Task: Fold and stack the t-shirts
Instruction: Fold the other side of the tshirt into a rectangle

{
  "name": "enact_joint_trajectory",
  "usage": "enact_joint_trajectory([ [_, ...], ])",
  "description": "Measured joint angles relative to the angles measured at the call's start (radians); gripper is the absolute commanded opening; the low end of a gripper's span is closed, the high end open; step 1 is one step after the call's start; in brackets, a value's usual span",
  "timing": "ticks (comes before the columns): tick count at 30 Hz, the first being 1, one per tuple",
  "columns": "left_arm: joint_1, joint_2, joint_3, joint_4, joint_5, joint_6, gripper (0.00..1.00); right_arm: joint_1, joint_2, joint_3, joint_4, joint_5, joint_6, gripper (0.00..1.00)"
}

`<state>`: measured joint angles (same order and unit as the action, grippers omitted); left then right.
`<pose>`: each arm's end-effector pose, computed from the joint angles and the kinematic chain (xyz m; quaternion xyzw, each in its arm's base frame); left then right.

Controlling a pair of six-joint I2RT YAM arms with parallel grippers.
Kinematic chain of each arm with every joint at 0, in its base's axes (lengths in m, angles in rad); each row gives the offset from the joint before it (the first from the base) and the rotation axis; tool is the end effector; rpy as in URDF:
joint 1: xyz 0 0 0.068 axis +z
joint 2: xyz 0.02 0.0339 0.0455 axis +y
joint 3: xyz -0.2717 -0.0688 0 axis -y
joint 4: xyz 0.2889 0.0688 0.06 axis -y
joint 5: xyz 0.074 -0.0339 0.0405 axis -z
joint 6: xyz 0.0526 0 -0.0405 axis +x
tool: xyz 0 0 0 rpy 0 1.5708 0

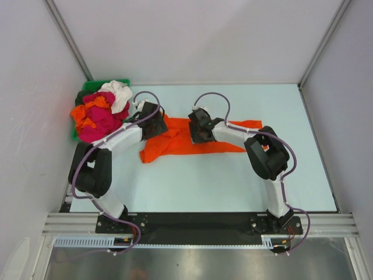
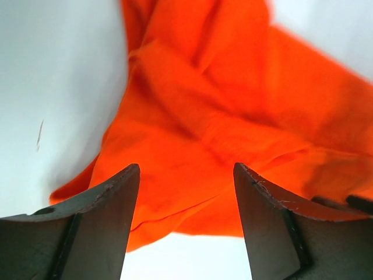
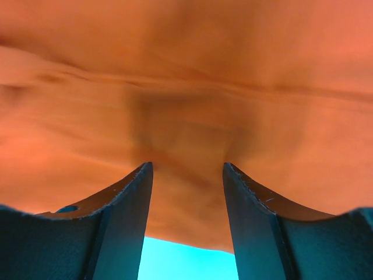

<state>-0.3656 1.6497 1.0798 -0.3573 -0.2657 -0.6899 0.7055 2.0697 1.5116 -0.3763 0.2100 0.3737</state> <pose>0.3709 -0.1272 0.1792 -0.1931 0.9212 -0.0493 0.3341 0.3888 0.3168 0.1491 -0.1236 0.9370 0.0745 0.3181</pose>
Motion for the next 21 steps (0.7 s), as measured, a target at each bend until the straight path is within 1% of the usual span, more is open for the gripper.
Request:
enact_joint_trajectory([
  [3, -0.003, 0.034, 0.091, -0.002, 0.001, 0.018, 0.72, -0.029, -0.019, -0.084, 0.029, 0.003, 0.035, 0.57],
  [5, -0.005, 0.065, 0.122, 0.004, 0.007, 0.021, 0.72, -0.042, -0.058, -0.123, 0.040, 0.019, 0.050, 0.57],
  [7, -0.007, 0.088, 0.139, 0.006, 0.008, 0.021, 0.72, -0.055, -0.088, -0.160, 0.044, 0.033, 0.062, 0.57],
  [10, -0.026, 0.116, 0.144, 0.004, 0.008, 0.022, 0.69, -0.074, -0.114, -0.206, 0.047, 0.048, 0.076, 0.57],
  [17, -0.081, 0.164, 0.161, 0.004, 0.010, 0.017, 0.67, -0.089, -0.112, -0.217, 0.054, 0.051, 0.092, 0.57],
  [21, -0.093, 0.187, 0.172, 0.010, 0.010, 0.009, 0.66, -0.089, -0.099, -0.207, 0.054, 0.053, 0.094, 0.57],
])
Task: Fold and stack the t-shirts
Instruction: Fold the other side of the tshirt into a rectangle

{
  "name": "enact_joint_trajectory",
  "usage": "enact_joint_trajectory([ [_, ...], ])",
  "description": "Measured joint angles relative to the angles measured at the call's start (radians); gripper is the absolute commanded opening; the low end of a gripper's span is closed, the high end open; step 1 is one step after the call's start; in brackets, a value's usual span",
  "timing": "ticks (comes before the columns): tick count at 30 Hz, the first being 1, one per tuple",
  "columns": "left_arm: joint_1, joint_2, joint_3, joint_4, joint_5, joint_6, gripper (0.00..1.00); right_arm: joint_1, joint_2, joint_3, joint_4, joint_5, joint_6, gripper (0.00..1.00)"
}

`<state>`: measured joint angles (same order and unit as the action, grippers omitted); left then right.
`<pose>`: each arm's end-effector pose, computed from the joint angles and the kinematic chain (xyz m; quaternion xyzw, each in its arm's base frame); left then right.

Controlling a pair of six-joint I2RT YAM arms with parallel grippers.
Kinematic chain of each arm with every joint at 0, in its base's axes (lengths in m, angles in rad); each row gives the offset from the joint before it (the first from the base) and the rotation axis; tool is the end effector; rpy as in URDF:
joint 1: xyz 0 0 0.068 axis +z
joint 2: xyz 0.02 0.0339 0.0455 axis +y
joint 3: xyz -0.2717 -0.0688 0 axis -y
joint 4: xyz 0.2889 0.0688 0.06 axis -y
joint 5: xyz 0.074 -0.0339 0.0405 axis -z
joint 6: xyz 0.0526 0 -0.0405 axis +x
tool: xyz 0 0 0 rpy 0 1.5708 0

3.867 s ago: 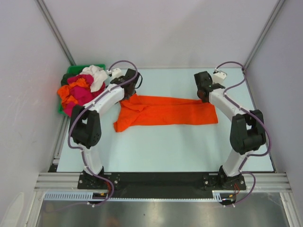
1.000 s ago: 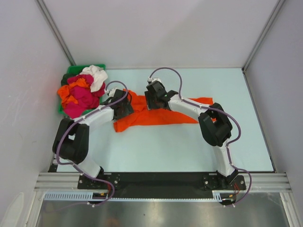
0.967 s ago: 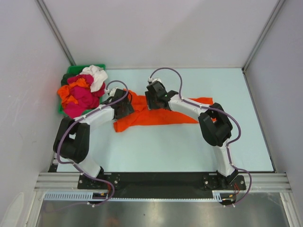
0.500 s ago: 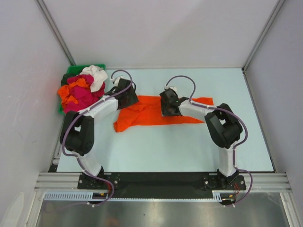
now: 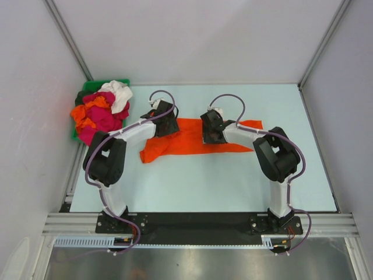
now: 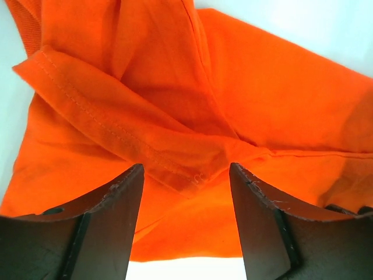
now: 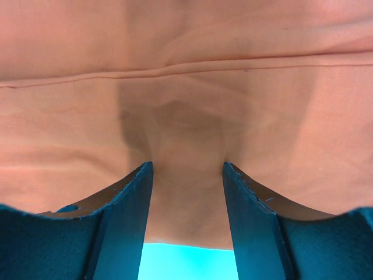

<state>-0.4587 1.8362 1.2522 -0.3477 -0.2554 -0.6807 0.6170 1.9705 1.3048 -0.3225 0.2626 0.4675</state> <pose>0.4003 -0.1828 0.1662 -0.1441 0.9314 -0.0662 0.3276 0.3820 0.2542 0.1283 -0.0334 0.9498 0.0395 0.3086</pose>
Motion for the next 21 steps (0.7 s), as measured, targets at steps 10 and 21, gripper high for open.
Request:
enact_joint_trajectory([
  [10, 0.000, 0.056, 0.008, 0.017, 0.000, -0.037, 0.57, -0.003, 0.014, 0.020, -0.002, -0.001, 0.000, 0.57],
  [21, 0.000, 0.057, 0.014, 0.010, -0.014, -0.071, 0.28, -0.006, 0.015, 0.020, -0.001, -0.002, 0.000, 0.57],
])
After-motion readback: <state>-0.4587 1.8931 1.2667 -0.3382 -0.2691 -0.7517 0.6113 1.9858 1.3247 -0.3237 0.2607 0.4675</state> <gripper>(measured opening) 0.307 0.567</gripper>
